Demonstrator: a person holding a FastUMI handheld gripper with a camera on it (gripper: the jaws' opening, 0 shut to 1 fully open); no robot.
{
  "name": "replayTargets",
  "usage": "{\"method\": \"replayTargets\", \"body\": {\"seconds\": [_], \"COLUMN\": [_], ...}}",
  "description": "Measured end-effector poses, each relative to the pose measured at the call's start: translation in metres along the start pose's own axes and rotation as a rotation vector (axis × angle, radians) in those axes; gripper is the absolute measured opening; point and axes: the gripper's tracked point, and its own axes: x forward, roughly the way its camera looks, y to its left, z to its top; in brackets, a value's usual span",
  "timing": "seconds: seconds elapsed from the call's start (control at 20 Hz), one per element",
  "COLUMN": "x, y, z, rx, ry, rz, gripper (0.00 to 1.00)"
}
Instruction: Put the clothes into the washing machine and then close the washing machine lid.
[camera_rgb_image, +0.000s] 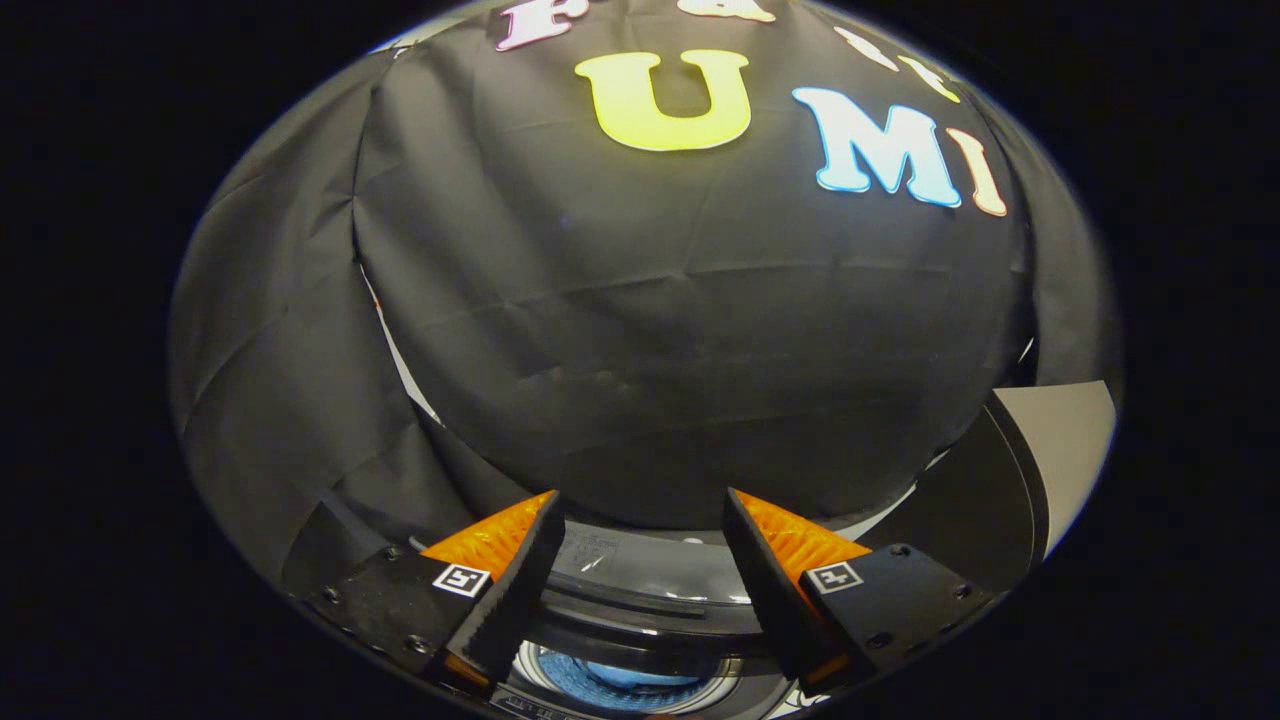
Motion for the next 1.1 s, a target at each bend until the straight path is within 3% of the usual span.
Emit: {"method": "replayTargets", "body": {"seconds": [0.55, 0.7, 0.9, 1.1], "x": [-0.02, -0.022, -0.041, -0.065], "y": [0.006, 0.013, 0.02, 0.042], "z": [-0.026, -0.046, -0.086, -0.116], "rx": [-0.015, 0.011, 0.055, -0.018], "ry": [-0.051, -0.02, 0.008, -0.006], "rz": [-0.023, 0.01, -0.011, 0.01], "gripper": [0.99, 0.99, 1.0, 0.99]}}
